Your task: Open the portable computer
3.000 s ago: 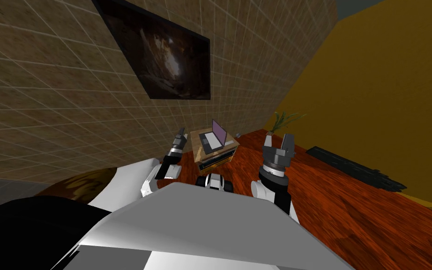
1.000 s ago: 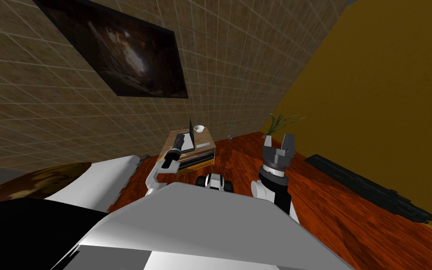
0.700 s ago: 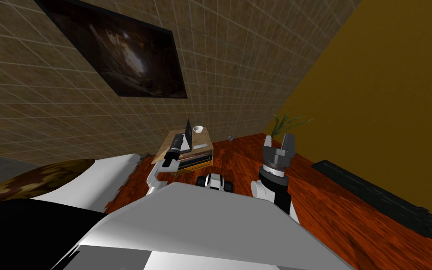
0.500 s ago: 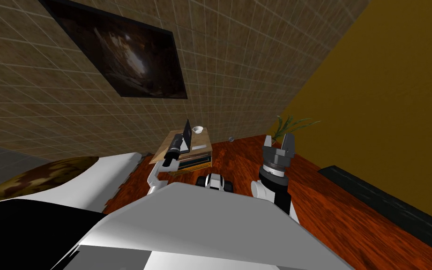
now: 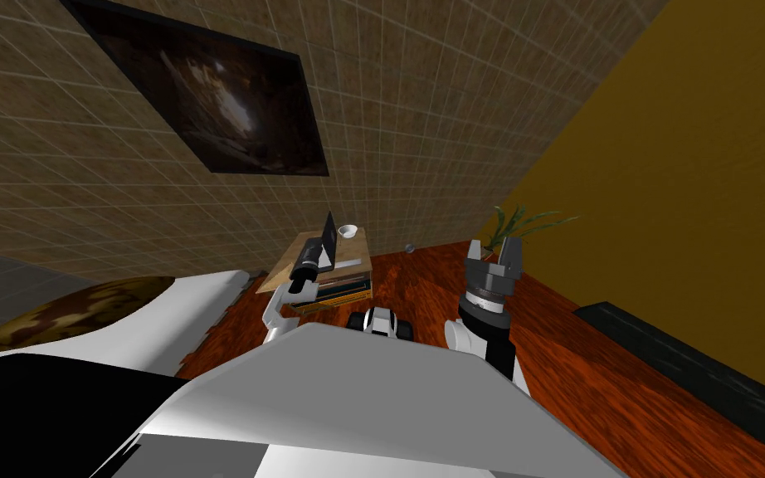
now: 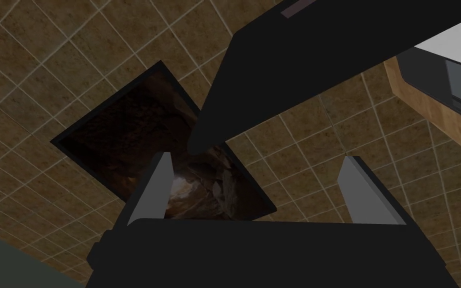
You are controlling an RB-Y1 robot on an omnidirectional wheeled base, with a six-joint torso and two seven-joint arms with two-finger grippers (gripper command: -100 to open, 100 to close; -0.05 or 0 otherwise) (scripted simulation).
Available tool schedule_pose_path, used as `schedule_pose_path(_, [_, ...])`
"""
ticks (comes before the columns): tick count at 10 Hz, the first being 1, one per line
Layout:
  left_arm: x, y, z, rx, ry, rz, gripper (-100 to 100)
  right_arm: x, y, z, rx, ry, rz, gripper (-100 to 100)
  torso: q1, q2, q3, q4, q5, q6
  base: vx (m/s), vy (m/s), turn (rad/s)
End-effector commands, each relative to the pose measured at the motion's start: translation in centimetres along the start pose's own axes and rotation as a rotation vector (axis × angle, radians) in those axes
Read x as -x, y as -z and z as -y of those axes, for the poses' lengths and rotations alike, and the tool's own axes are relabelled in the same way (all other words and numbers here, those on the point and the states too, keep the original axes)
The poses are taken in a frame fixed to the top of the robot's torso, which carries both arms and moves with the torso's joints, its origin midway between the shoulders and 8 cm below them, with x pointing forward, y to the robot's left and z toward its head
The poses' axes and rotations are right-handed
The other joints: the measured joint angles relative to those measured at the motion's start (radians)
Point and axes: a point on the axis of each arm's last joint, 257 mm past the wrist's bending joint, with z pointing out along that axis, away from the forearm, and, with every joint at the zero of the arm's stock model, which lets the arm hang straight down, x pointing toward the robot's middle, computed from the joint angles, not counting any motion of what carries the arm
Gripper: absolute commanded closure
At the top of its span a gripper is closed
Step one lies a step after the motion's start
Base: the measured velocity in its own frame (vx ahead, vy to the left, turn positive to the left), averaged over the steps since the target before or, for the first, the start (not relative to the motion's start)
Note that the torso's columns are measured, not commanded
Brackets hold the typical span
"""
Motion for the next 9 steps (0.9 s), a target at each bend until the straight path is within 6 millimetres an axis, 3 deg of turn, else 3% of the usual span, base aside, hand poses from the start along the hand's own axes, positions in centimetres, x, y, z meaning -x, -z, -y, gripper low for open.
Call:
schedule_pose_path(1, [-0.8,-0.2,0.4,-0.018,0.077,-0.005,100,0.0,0.0,0.0,0.000,0.000,0.000,0,0.001,-0.001,0.000,-0.002,0.001,-0.001,-0.037,0.055,0.041])
schedule_pose_path(4, [-2.0,-0.4,0.3,-0.027,0.192,-0.013,100,0.0,0.0,0.0,0.000,0.000,0.000,0,0.012,-0.004,-0.002,-0.006,0.008,-0.006,-0.053,0.108,0.057])
schedule_pose_path(7, [-3.6,-0.6,0.2,-0.037,0.345,-0.021,100,0.0,0.0,0.0,0.000,0.000,0.000,0,-0.007,0.003,0.002,0.002,-0.003,0.000,-0.036,0.137,0.062])
schedule_pose_path(8, [-3.4,-0.6,0.2,-0.034,0.317,-0.020,100,0.0,0.0,0.0,0.000,0.000,0.000,0,-0.010,0.004,0.003,0.002,-0.004,0.000,-0.014,0.049,0.004])
schedule_pose_path(9, [-2.6,-0.9,0.4,-0.047,0.287,-0.022,-100,0.0,0.0,0.0,0.000,0.000,0.000,0,-0.012,0.003,0.002,0.002,-0.004,0.000,0.000,0.009,-0.003])
